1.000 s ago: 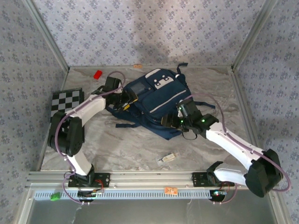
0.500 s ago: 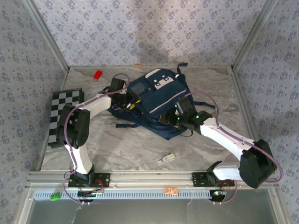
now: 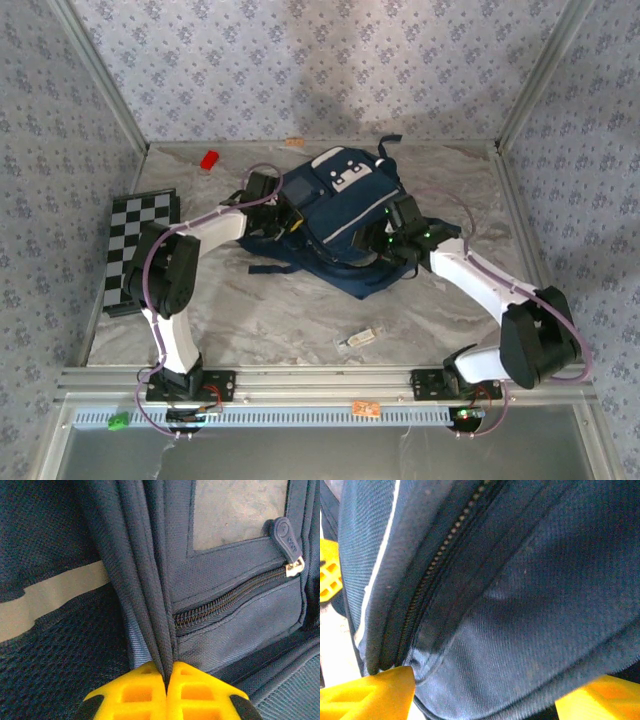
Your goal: Pack the student bag
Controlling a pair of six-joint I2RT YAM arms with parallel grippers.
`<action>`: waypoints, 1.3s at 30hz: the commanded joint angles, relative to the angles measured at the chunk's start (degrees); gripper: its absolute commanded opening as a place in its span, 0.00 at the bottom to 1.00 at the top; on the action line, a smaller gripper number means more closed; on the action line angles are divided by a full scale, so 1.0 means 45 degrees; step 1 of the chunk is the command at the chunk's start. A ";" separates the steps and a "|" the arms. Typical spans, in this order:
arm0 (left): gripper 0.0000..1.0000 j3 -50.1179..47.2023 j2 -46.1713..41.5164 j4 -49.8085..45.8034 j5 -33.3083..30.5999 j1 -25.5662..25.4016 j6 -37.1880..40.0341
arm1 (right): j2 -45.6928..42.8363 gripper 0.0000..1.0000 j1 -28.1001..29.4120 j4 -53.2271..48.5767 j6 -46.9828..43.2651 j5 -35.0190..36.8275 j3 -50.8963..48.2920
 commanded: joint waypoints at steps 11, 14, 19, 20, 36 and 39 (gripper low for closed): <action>0.00 0.0097 -0.0904 0.1900 -0.0715 -0.1825 -0.2616 | 0.1984 0.83 -0.2499 -0.2180 -0.3222 -0.0351 0.3772; 0.00 0.0134 -0.0901 0.1977 -0.0900 -0.1925 -0.2661 | 0.1015 0.86 -0.2238 -0.3873 -0.3328 0.0804 0.3592; 0.00 0.0079 -0.0952 0.2015 -0.0933 -0.1991 -0.2777 | -0.0741 0.85 -0.0629 -0.5252 -0.2488 0.2217 0.2427; 0.00 0.0101 -0.0977 0.1981 -0.0950 -0.2029 -0.2778 | -0.0867 0.84 -0.0173 -0.5238 -0.2216 0.2404 0.2251; 0.00 0.0098 -0.1820 0.1752 -0.1033 -0.2307 -0.3044 | 0.2805 0.42 0.4223 0.0365 0.1305 0.5720 0.2624; 0.00 0.0021 -0.1971 0.1811 -0.0970 -0.2300 -0.3079 | 0.3270 0.41 0.4242 0.0844 0.1733 0.6471 0.2829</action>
